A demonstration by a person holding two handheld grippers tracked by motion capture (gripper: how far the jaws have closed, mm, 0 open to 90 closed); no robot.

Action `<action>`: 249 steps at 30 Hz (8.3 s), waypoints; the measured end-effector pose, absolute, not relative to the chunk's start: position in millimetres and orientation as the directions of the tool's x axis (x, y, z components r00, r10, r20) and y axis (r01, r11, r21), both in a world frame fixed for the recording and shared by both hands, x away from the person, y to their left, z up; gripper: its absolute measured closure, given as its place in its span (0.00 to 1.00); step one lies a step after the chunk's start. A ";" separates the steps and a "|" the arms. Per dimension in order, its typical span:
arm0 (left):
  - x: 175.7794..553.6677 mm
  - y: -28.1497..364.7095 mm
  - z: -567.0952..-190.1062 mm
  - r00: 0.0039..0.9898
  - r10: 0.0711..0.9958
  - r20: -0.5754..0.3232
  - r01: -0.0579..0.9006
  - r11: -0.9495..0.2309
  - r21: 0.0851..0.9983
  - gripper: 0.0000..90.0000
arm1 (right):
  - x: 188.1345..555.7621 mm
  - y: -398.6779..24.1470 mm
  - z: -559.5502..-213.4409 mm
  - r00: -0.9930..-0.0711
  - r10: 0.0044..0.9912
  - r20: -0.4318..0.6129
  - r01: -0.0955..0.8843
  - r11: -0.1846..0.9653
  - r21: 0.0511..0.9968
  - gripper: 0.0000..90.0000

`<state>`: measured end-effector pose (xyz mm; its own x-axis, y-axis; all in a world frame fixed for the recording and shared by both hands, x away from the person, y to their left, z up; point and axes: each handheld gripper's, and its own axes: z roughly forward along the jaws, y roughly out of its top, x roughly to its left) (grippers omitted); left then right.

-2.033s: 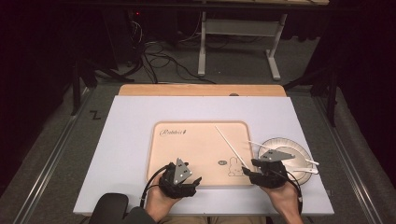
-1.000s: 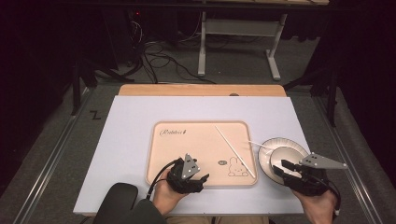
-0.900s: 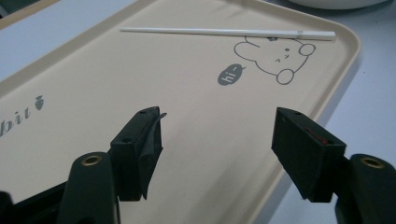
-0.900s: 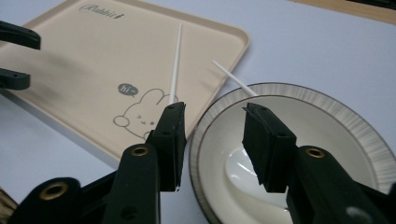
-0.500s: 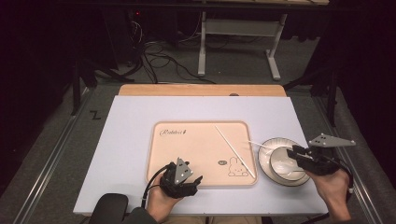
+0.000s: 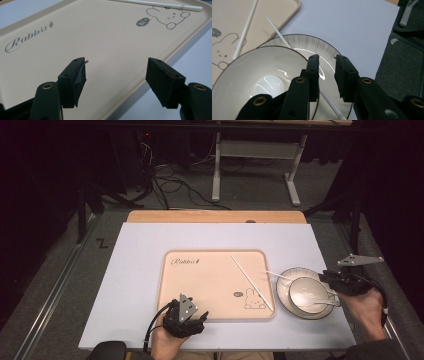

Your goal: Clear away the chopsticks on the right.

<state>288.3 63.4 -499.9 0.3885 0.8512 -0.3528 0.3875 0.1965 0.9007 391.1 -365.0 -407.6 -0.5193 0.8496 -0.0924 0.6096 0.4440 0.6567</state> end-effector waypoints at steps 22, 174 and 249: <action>289.0 50.6 -502.4 0.430 0.818 -0.383 0.436 0.183 0.881 0.36 | 379.9 -401.2 -429.1 -0.510 0.857 -0.079 0.670 0.453 0.588 0.84; 300.6 22.9 -501.3 0.585 0.727 -0.358 0.395 0.130 0.909 0.37 | 329.1 -229.5 -453.1 -0.592 0.806 0.000 0.668 0.491 0.560 0.95; 273.9 66.7 -501.3 0.412 0.829 -0.378 0.362 0.231 0.903 0.37 | 388.2 -169.0 -489.2 -0.698 0.715 -0.025 0.611 0.614 0.499 1.00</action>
